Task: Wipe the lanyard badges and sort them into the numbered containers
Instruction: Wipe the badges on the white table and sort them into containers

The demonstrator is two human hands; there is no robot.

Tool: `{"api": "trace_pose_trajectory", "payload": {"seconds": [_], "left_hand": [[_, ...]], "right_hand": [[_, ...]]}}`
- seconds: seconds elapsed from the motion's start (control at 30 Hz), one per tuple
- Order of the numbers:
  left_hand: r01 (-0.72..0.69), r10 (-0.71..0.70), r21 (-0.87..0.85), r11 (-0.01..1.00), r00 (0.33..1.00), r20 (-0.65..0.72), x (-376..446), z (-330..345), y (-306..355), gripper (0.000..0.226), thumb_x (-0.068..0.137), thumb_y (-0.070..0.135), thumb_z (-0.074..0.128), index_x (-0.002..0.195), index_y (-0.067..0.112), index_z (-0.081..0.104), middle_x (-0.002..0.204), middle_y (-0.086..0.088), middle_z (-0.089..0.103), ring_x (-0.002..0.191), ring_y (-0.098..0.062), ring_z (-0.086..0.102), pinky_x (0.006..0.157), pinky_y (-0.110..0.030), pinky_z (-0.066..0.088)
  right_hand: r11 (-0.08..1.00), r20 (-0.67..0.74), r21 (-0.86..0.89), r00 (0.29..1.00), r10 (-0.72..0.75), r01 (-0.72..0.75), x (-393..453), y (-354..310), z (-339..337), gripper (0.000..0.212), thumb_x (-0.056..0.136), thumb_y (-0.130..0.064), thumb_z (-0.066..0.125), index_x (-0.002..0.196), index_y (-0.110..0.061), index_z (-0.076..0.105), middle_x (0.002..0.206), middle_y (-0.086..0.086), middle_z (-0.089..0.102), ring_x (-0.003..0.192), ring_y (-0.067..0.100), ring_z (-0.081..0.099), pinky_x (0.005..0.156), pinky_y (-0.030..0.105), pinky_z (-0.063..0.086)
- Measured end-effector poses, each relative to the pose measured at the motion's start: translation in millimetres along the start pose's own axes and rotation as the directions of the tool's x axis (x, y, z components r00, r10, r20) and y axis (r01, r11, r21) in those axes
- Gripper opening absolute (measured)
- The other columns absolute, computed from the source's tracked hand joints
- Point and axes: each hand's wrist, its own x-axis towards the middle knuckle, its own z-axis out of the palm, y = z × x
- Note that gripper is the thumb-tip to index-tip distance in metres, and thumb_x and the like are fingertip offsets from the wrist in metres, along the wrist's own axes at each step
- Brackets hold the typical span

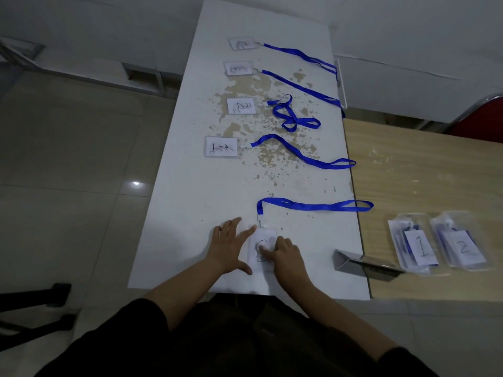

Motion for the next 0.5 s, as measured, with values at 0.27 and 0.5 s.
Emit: {"api": "trace_pose_trajectory", "payload": {"seconds": [0.27,0.5], "left_hand": [[-0.028,0.028,-0.009,1.000,0.999,0.024,1.2,-5.9,-6.1,0.113,0.065,0.076,0.065,0.152,0.044,0.000,0.161,-0.007,-0.010,0.148,-0.033,-0.007,0.116,-0.053,0.003],[0.000,0.000,-0.024,1.000,1.000,0.004,1.3,-8.0,-0.2,0.093,0.079,0.069,0.058,0.152,0.044,0.005,0.161,-0.006,-0.006,0.148,-0.033,-0.004,0.118,-0.053,0.006]], "right_hand": [[0.996,0.010,-0.011,0.996,-0.084,0.085,-10.8,12.2,5.8,0.041,0.099,-0.019,0.049,0.137,-0.036,0.054,0.110,0.008,0.052,0.104,0.026,0.049,0.079,0.028,0.031],[0.991,0.056,-0.007,0.989,-0.134,0.134,-17.9,4.8,11.5,0.057,0.092,-0.006,0.054,0.142,-0.032,0.048,0.113,0.011,0.052,0.103,0.028,0.050,0.079,0.030,0.037]]}}
